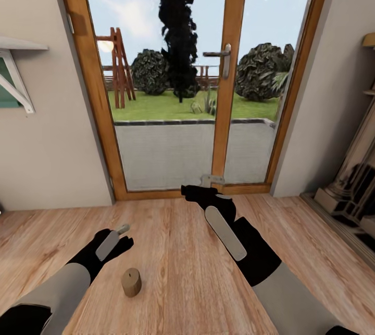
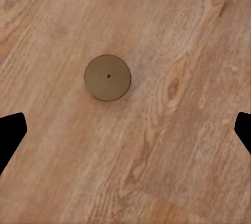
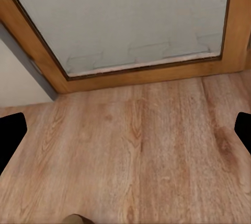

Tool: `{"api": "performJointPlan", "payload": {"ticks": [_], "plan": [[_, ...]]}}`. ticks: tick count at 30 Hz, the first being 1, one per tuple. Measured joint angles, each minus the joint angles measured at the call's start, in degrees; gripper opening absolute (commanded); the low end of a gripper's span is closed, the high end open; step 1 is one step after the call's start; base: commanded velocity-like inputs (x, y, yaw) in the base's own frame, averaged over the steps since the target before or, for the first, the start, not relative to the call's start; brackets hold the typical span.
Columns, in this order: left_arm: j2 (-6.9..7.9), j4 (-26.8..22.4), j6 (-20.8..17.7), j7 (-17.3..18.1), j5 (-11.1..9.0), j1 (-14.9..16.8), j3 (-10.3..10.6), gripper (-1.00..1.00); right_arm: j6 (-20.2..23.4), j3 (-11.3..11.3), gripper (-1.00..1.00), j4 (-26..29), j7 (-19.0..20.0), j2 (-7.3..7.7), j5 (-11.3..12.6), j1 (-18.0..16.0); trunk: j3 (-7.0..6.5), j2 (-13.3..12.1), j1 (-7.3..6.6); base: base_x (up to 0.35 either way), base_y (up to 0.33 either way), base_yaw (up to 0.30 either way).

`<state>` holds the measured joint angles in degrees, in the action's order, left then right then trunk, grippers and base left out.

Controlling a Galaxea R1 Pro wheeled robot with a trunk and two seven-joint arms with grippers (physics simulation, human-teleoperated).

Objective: Place each of the two pumpkins and all three candles from the living room inside a cabinet in the living room (use any cabinet), then make sure every cabinet is closed, and position the cauldron so it is next to a table in the living room.

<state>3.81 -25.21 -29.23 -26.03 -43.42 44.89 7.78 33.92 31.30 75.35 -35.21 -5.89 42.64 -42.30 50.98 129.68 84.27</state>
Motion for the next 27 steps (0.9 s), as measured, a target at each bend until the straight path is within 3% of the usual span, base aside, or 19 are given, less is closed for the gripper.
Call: {"api": "performJointPlan", "payload": {"ticks": [4,9,27], "plan": [[0.36,0.2,0.6,2.4,0.3,0.0,0.1,1.00,0.0,0.0,1.00,0.1,0.0,0.00,0.0,0.0,0.72,1.6,0.88,0.000,0.000,0.000],[0.65,0.3,3.0,3.8,3.0,0.0,0.0,1.00,-0.2,0.0,1.00,0.1,0.0,0.07,0.0,0.0,1.62,3.6,1.98,0.000,0.000,0.000],[0.55,0.3,3.4,3.9,3.4,0.0,0.3,1.00,-0.1,0.0,1.00,0.0,0.0,0.18,0.0,0.1,4.85,10.8,5.93,0.000,0.000,0.000]]}}
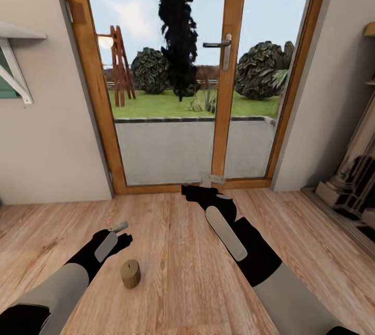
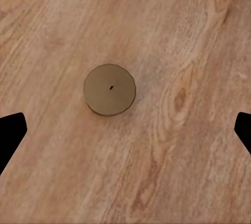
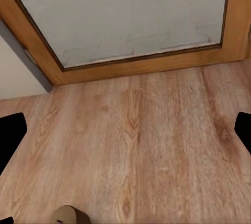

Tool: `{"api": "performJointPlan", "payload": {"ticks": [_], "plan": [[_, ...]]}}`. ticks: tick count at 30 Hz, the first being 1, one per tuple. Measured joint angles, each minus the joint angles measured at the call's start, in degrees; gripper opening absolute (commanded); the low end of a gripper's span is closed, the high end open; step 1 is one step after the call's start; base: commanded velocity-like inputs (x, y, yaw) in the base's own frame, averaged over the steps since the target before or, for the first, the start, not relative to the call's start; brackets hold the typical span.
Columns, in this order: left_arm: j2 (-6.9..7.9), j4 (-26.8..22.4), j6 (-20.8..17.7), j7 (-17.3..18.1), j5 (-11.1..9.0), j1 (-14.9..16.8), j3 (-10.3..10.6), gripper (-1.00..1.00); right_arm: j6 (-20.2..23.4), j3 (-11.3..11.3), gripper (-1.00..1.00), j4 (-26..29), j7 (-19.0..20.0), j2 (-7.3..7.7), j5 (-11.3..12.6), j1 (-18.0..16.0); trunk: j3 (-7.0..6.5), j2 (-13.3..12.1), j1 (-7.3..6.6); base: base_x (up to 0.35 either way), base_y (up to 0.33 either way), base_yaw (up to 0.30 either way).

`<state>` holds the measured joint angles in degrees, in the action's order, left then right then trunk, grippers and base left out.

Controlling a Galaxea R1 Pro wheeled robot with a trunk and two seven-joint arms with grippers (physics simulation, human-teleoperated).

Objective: Place each of the two pumpkins and all three candles from the living room inside a cabinet in the living room (use any cabinet), then make sure every cabinet is closed, and position the cauldron so it is next to a table in the living room.

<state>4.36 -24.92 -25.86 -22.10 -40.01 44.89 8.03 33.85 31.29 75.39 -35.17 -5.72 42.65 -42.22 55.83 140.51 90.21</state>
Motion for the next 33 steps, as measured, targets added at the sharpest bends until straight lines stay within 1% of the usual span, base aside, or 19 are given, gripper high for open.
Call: {"api": "performJointPlan", "payload": {"ticks": [3,4,7,10,13,16,18,22,25,27,28,29,33], "plan": [[-0.01,0.4,0.0,0.0,0.0,0.0,0.0,1.00,0.1,-0.1,1.00,0.3,0.0,0.27,0.1,0.0,0.54,1.2,0.66,0.000,0.000,0.000],[-0.02,1.3,0.0,0.0,0.0,0.0,0.0,1.00,0.2,0.0,1.00,0.2,0.0,0.57,0.1,0.0,0.72,1.6,0.88,0.000,0.000,0.000],[-0.08,2.4,0.0,0.0,0.2,0.0,0.0,1.00,0.2,0.0,1.00,0.2,0.0,0.72,0.2,0.0,1.27,2.7,1.49,0.000,0.000,0.000],[0.04,2.8,0.3,0.0,0.2,0.0,-0.1,1.00,0.2,-0.1,1.00,0.1,0.0,0.83,0.2,0.0,1.93,2.7,1.57,0.000,0.000,0.000],[0.12,3.9,1.9,0.0,0.2,0.0,-0.1,1.00,0.1,-0.1,1.00,-0.2,0.1,0.93,0.2,0.0,2.60,2.8,1.65,0.000,0.000,0.000],[0.02,4.5,2.7,0.0,0.2,0.0,0.1,1.00,0.1,-0.1,1.00,-0.2,0.1,0.96,0.2,0.0,3.26,2.8,1.72,0.000,0.000,0.000],[-0.33,4.7,3.2,0.0,0.2,0.0,0.8,1.00,0.1,-0.1,1.00,-0.3,0.1,0.96,0.2,0.0,3.71,2.9,1.77,0.000,0.000,0.000],[-0.47,4.8,5.0,-0.1,0.0,0.0,2.6,1.00,0.1,-0.1,1.00,0.2,0.4,1.00,0.3,0.0,4.59,2.9,1.88,0.000,0.000,0.000],[-0.51,4.8,5.5,-0.1,-0.1,0.0,3.1,1.00,0.3,-0.1,1.00,2.1,1.5,1.25,0.5,0.2,5.26,2.9,1.95,0.000,0.000,0.000],[-0.54,4.8,5.7,-0.1,-0.1,0.0,3.2,1.00,0.7,-0.1,1.00,4.0,4.1,1.94,1.5,0.4,5.70,3.0,2.01,0.000,0.000,0.000],[-0.54,4.8,5.7,-0.1,0.0,0.0,3.2,1.00,1.0,-0.1,1.00,5.1,6.0,2.68,2.7,0.5,5.92,3.0,2.03,0.000,0.000,0.000],[-0.55,4.8,5.7,-0.1,0.0,0.0,3.2,1.00,1.2,-0.1,1.00,5.6,7.1,3.19,3.4,0.5,6.15,3.0,2.06,0.000,0.000,0.000],[-0.55,4.8,6.1,-0.1,0.0,0.0,3.2,1.00,1.2,-0.1,1.00,7.3,15.9,8.06,9.7,0.7,7.03,3.1,2.16,0.000,0.000,0.000]]}}
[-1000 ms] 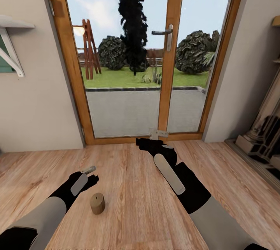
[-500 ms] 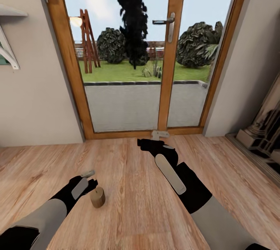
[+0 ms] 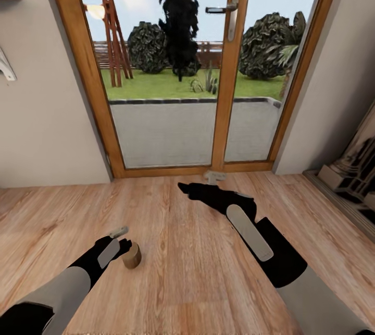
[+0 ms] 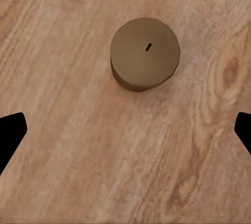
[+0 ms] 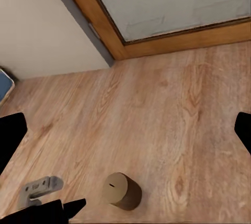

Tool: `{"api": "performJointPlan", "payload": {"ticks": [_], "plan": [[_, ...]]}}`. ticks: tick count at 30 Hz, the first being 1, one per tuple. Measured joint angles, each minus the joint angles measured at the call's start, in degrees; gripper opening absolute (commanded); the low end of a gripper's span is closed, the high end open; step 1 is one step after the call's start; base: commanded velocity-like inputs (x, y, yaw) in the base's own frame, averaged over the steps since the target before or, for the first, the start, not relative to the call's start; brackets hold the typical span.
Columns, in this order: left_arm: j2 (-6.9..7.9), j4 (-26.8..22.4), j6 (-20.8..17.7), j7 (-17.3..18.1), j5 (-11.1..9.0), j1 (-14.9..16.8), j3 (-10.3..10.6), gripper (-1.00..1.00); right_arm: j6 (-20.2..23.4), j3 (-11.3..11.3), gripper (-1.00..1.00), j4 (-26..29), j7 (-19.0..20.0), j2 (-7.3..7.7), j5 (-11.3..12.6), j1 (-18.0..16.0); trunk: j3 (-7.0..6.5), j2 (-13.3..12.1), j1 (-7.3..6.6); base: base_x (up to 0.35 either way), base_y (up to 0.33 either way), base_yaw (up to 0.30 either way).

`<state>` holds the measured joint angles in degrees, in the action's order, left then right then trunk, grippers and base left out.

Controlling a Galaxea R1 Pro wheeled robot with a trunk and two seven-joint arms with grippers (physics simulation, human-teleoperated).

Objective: Place each of the two pumpkins and all three candles from the living room inside a cabinet in the living room (use any cabinet), then make sure every cabinet is closed, and position the cauldron so it is next to a table in the living room.

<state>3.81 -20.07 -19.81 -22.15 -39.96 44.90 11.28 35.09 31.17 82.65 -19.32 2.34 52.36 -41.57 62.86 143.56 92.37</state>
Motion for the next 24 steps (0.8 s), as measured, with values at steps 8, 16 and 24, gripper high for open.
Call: {"api": "performJointPlan", "payload": {"ticks": [8,16,24], "plan": [[-0.14,0.0,0.7,0.0,-0.1,0.0,0.2,1.00,-0.2,0.1,1.00,0.4,7.2,3.25,2.6,0.0,1.77,0.1,0.21,0.000,0.000,0.000],[-0.58,0.0,0.9,0.0,0.0,0.0,0.3,1.00,-0.2,0.1,1.00,0.4,7.5,3.32,2.6,0.0,3.55,0.2,0.41,0.000,0.000,0.000],[-0.70,0.0,1.0,0.0,0.0,0.0,1.1,1.00,-0.2,0.1,1.00,0.4,7.4,3.33,2.6,0.0,5.32,0.3,0.62,0.000,0.000,0.000]]}}
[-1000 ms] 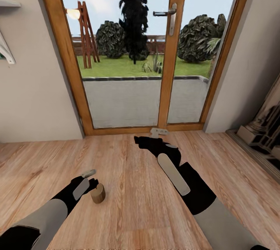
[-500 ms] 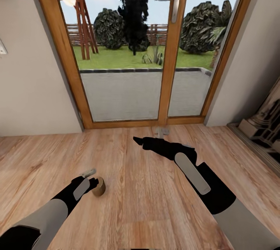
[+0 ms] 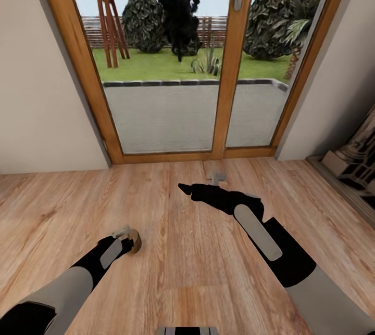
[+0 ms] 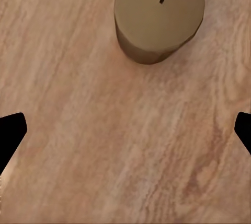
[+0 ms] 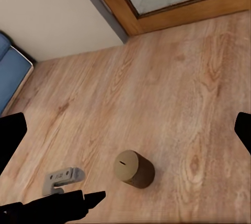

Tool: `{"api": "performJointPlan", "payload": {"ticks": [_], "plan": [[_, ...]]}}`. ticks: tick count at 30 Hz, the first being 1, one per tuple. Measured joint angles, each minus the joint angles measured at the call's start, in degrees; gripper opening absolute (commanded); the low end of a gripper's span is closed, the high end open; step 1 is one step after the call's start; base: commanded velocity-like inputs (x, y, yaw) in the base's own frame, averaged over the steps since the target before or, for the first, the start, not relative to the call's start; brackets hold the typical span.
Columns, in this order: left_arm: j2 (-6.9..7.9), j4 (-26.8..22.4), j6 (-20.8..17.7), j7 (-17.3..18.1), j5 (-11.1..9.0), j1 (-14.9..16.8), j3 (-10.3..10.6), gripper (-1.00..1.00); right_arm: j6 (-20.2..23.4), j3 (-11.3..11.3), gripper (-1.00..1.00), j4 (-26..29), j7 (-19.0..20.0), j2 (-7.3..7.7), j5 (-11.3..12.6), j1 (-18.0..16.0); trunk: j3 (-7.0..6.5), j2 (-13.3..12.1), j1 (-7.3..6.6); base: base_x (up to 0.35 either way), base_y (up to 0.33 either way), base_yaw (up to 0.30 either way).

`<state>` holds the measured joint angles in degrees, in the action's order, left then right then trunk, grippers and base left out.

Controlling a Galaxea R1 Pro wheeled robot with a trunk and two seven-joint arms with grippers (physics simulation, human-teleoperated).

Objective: Place each of the two pumpkins and all three candles from the living room inside a cabinet in the living room (use any cabinet), then make sure every cabinet is closed, and position the cauldron so it is next to a table in the living room.

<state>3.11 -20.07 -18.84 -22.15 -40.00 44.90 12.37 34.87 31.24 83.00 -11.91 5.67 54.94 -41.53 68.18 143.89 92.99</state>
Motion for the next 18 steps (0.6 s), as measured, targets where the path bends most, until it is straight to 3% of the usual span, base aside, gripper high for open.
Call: {"api": "performJointPlan", "payload": {"ticks": [10,18], "plan": [[0.00,0.0,0.0,0.0,0.0,0.0,0.5,1.00,-0.1,0.0,1.00,0.0,0.0,0.00,0.0,0.0,2.22,0.1,0.26,0.000,0.000,0.000],[-0.37,0.0,0.1,0.0,-0.2,0.0,0.7,1.00,-0.1,0.0,1.00,-0.1,0.0,0.00,0.0,0.0,2.22,0.1,0.25,0.000,0.000,0.000]]}}
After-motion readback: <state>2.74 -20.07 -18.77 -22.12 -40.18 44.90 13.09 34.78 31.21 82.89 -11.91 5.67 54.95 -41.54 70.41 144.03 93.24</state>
